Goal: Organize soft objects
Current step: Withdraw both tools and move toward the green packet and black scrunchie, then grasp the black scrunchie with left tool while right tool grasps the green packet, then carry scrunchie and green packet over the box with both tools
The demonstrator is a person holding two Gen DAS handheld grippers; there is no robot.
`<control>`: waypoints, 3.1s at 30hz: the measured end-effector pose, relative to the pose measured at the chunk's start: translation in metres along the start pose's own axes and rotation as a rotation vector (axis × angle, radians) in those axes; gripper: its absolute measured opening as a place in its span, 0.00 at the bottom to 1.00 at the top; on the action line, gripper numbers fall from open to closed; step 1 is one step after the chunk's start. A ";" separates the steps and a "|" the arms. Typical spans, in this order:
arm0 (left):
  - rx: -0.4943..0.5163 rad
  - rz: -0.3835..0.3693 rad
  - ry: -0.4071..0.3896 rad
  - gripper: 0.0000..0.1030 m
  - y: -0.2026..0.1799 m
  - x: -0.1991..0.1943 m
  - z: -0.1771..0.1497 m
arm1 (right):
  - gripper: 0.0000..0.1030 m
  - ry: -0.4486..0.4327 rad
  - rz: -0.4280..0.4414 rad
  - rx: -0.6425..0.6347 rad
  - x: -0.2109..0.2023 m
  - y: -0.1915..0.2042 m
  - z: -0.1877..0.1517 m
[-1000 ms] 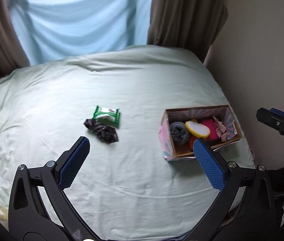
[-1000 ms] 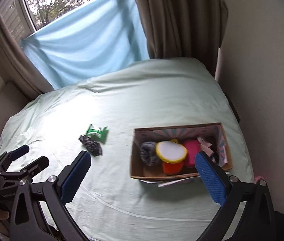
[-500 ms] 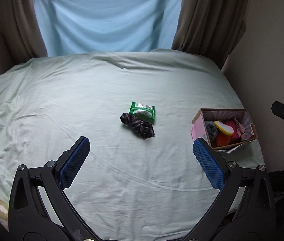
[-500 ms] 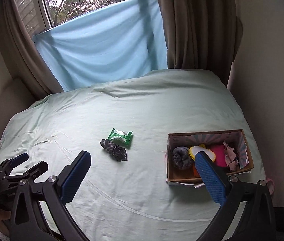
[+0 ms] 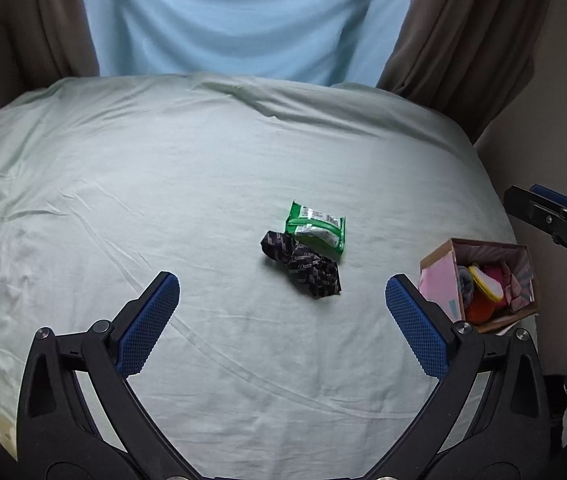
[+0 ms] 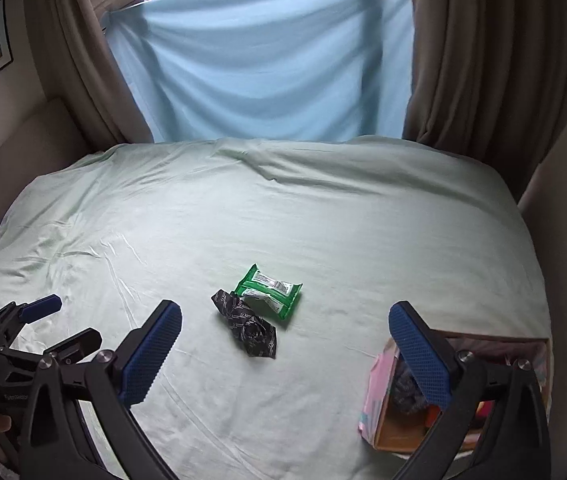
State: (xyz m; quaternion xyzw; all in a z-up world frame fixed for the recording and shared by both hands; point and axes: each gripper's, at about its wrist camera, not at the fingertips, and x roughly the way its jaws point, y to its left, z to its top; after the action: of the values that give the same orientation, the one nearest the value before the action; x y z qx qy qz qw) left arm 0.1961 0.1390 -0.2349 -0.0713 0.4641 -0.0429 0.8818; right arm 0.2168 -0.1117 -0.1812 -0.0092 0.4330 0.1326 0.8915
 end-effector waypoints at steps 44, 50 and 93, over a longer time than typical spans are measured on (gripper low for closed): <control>-0.313 -0.011 0.261 0.41 -0.016 0.284 -0.032 | 0.56 0.563 0.289 -0.605 0.355 0.043 -0.025; -0.320 -0.023 0.259 0.30 -0.011 0.276 -0.034 | 0.43 0.545 0.283 -0.553 0.352 0.038 -0.022; 0.156 -0.166 0.041 0.27 -0.166 -0.076 0.017 | 0.38 0.125 0.020 0.186 -0.073 -0.060 -0.051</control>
State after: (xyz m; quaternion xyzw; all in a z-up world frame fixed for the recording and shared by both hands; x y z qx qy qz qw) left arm 0.1657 -0.0123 -0.1366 -0.0400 0.4698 -0.1533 0.8684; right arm 0.1490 -0.1931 -0.1628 0.0694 0.4984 0.0997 0.8584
